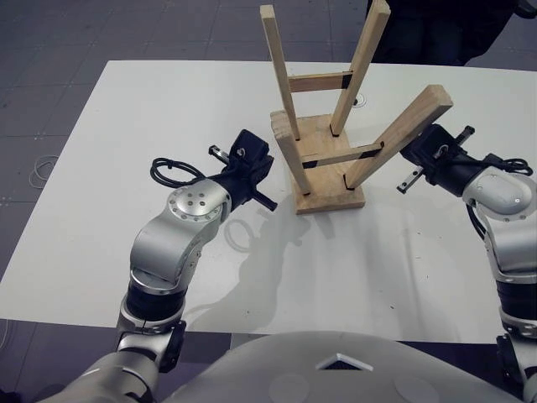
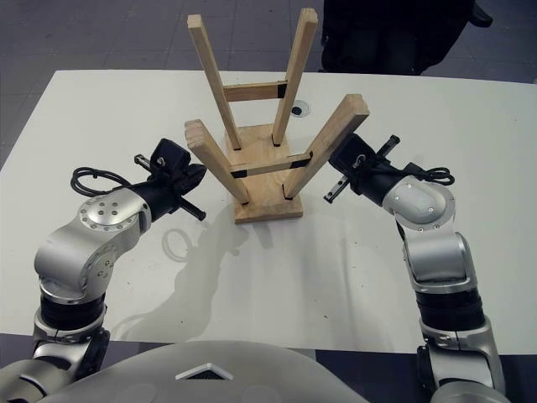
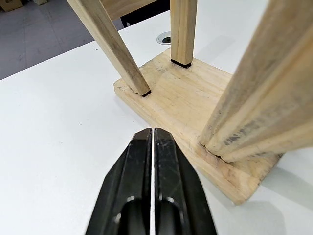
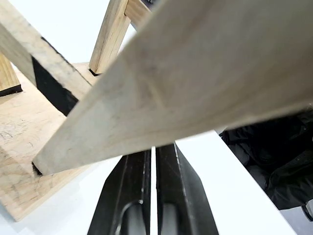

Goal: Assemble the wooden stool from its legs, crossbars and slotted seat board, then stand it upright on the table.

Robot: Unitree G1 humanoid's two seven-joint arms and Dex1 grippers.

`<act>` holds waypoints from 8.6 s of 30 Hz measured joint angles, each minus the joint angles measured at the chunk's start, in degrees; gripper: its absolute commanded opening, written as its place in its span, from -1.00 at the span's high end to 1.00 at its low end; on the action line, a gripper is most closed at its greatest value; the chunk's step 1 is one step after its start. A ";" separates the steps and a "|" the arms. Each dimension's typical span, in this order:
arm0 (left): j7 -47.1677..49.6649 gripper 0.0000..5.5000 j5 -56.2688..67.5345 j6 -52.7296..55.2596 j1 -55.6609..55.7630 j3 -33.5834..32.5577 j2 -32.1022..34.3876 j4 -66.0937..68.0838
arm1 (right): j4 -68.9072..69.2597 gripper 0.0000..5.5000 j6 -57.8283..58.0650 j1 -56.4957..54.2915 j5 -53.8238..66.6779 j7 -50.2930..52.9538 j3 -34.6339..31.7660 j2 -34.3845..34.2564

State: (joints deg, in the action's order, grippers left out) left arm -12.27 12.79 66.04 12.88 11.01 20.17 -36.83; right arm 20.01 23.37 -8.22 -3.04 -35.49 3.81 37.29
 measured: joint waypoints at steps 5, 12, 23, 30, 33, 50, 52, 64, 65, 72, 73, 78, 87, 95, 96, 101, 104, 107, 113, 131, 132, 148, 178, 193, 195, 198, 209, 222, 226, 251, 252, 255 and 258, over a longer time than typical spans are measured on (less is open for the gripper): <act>1.53 0.96 -0.70 1.32 -0.01 0.07 -0.18 -3.10 | 0.27 0.95 11.78 1.76 -4.06 2.75 -2.98 3.67; 3.75 0.96 -0.83 3.17 0.04 -0.10 -1.81 -5.05 | -2.63 0.95 14.31 0.74 -5.83 3.78 -7.00 8.36; 4.86 0.96 -4.47 3.19 0.74 -2.93 -0.52 -2.08 | 19.70 0.95 36.78 -10.91 -0.34 3.99 9.06 -7.22; 3.23 0.96 -4.05 2.99 -0.19 -0.72 -1.70 -1.05 | 17.41 0.95 33.40 -10.68 0.23 2.49 6.96 -2.93; 2.37 0.96 -3.82 1.54 -2.13 -0.37 -1.89 0.12 | 15.89 0.95 31.86 -11.23 0.98 2.50 5.73 -2.79; 2.41 0.96 -4.20 -4.00 -6.02 -0.50 -2.74 1.38 | -4.87 0.95 17.35 -8.81 -0.04 8.99 -7.01 0.99; 2.38 0.96 -4.18 -4.12 -6.02 -0.45 -2.71 1.43 | 0.75 0.95 20.11 -12.19 1.54 8.25 -2.68 -2.54; 3.73 0.96 -6.98 -3.72 -6.55 -3.79 -1.03 4.42 | 18.22 0.95 40.39 -15.26 6.72 10.23 6.41 -13.40; 3.73 0.96 -6.98 -3.74 -6.54 -3.66 -1.09 4.45 | 18.07 0.95 40.57 -15.44 6.72 10.23 6.37 -13.37; 3.72 0.96 -6.97 -4.62 -6.25 -2.10 -2.65 6.35 | 14.36 0.95 41.29 -19.02 6.72 10.29 5.19 -14.23; 3.72 0.96 -6.98 -5.19 -5.98 -1.77 -3.05 7.28 | 13.86 0.95 41.20 -19.10 6.71 10.29 4.94 -14.19; 3.72 0.96 -7.97 -6.21 -1.80 -0.25 -4.88 11.71 | 10.56 0.95 38.81 -19.08 6.30 10.40 4.12 -12.60; 2.28 0.96 -7.88 -6.39 -1.50 0.87 -5.72 10.04 | 7.82 0.95 30.95 -16.00 6.32 9.23 3.59 -8.52; 0.72 0.96 -7.31 -8.44 -3.74 1.29 -4.85 6.32 | 5.19 0.95 29.49 -12.92 7.75 8.01 -0.53 -5.59; 0.29 0.96 -7.26 -8.43 -4.50 1.01 -4.44 6.01 | 5.11 0.95 29.31 -12.92 7.76 8.08 -0.76 -5.59; 0.23 0.96 -7.32 -8.44 -5.62 0.09 -3.63 5.29 | 0.21 0.95 27.91 -18.04 7.89 10.58 -6.19 -5.13; 0.28 0.96 -7.31 -8.53 -5.60 0.63 -4.50 5.24 | -1.37 0.95 28.58 -25.78 11.71 11.92 -11.82 -7.47; 0.27 0.96 -7.33 -8.95 -5.22 1.21 -5.08 5.54 | -4.29 0.95 36.43 -38.88 22.27 15.31 -22.87 -15.77; 0.26 0.96 -7.34 -9.53 -4.22 2.17 -5.84 6.21 | -11.55 0.95 48.06 -50.05 33.52 23.12 -35.33 -25.85; 0.21 0.96 -7.32 -9.44 -4.22 2.17 -5.77 5.57 | -10.38 0.95 25.40 -53.47 34.90 21.35 -27.32 -21.86; 0.20 0.96 -7.32 -9.43 -4.23 2.17 -5.62 5.55 | -10.62 0.95 24.78 -53.18 34.82 21.12 -26.71 -21.33; 0.10 0.96 -7.25 -9.12 -6.31 2.19 -5.17 5.18 | -4.43 0.95 30.75 -27.44 39.42 21.25 -17.13 -23.15; -6.51 0.96 -7.42 -18.31 1.70 4.55 -4.12 29.84 | -25.17 0.95 18.66 -19.46 17.20 12.47 3.95 -8.10; -9.88 0.96 -3.69 -13.51 6.86 10.85 -15.74 25.85 | -22.31 0.95 18.14 -13.44 5.37 12.26 2.13 0.15; -9.92 0.96 -2.55 -14.13 8.89 11.39 -18.72 26.20 | -21.52 0.95 19.21 -12.14 5.38 10.77 1.78 1.65; -9.94 0.96 0.23 -12.44 9.72 10.79 -21.12 21.23 | -19.75 0.95 20.16 -9.09 5.24 7.35 1.26 6.11; -11.43 0.96 3.97 -3.46 1.47 0.28 -3.99 4.50 | -7.95 0.95 25.19 -5.78 7.41 1.03 4.07 5.77; -8.52 0.96 -0.18 -10.70 2.15 -2.25 -0.08 11.62 | -16.25 0.95 19.23 -11.73 5.93 3.23 7.54 -1.82; -8.00 0.96 -0.23 -11.22 0.72 -1.74 -0.87 11.62 | -16.41 0.95 18.16 -11.77 5.86 1.90 8.96 -3.39; -7.96 0.96 -0.44 -11.54 -0.37 -1.78 0.68 12.33 | -20.25 0.95 12.98 -11.93 1.60 -15.85 17.27 1.39; -8.01 0.96 -0.49 -11.54 -0.25 -1.89 0.87 12.94 | -20.27 0.95 12.54 -11.62 1.79 -16.22 17.15 1.58; -8.20 0.96 -0.55 -12.36 -0.15 -1.88 0.87 13.59 | -21.33 0.95 11.85 -11.76 2.59 -14.04 14.90 -0.36; -8.20 0.96 -0.58 -12.48 -0.22 -1.56 0.64 13.38 | -16.91 0.95 13.20 -12.15 5.48 -11.73 9.14 -1.79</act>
State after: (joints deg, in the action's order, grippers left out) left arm -20.47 12.21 53.56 12.67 9.46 20.81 -23.45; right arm 3.09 36.57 -20.37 2.43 -47.22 12.95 35.51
